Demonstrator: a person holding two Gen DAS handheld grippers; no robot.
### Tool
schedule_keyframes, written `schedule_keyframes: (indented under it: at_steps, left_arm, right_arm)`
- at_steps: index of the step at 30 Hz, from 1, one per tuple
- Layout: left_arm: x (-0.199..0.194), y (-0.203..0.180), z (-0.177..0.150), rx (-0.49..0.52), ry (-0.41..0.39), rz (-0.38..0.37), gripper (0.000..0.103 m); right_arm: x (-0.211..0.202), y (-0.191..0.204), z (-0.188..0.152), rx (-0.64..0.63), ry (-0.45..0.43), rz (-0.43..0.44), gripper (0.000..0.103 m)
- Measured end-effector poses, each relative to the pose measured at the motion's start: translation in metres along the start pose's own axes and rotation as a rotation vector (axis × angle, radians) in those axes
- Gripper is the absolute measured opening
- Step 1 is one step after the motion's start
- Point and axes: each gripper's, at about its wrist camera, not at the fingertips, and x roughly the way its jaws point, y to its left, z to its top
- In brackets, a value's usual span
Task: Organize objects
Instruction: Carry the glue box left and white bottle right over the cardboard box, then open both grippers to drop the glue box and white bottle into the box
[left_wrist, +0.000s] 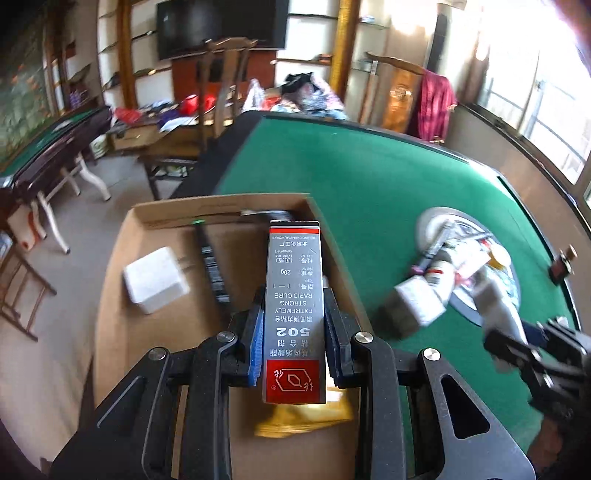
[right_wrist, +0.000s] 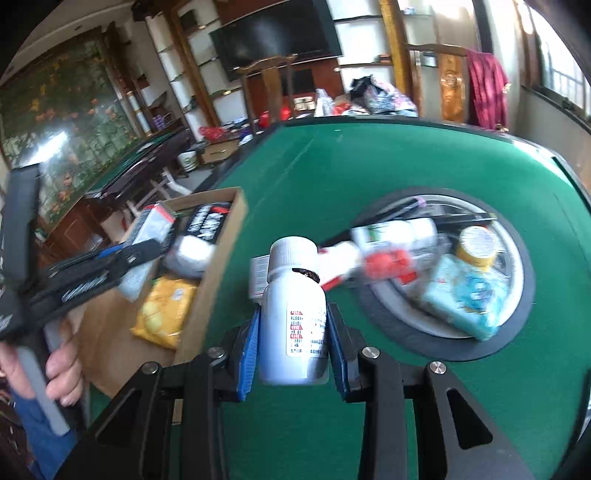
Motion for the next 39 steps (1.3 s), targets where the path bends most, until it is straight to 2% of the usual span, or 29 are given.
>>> schedule_keyframes:
  at_steps: [4,8,13,19,26,39]
  left_arm:
    - [0.008,0.032,0.000,-0.061,0.038,0.034,0.027]
    - [0.021,0.050,-0.002,-0.080,0.090,0.064,0.027]
    - [0.028,0.060,-0.006,-0.097,0.117,0.071,0.027]
    - [0.030,0.068,-0.005,-0.114,0.137,0.076,0.027]
    - [0.035,0.071,-0.008,-0.091,0.179,0.099,0.027]
    - [0.037,0.076,-0.011,-0.097,0.190,0.105,0.027]
  right_arm:
    - [0.006,0.040,-0.002,-0.039,0.025,0.091,0.034]
    - [0.019,0.074,-0.005,-0.093,0.057,0.132,0.034]
    - [0.045,0.108,-0.014,-0.130,0.128,0.168,0.033]
    - [0.068,0.136,-0.023,-0.166,0.170,0.183,0.033]
    - [0.085,0.149,-0.026,-0.186,0.200,0.189,0.033]
    - [0.102,0.167,-0.039,-0.233,0.216,0.180,0.034]
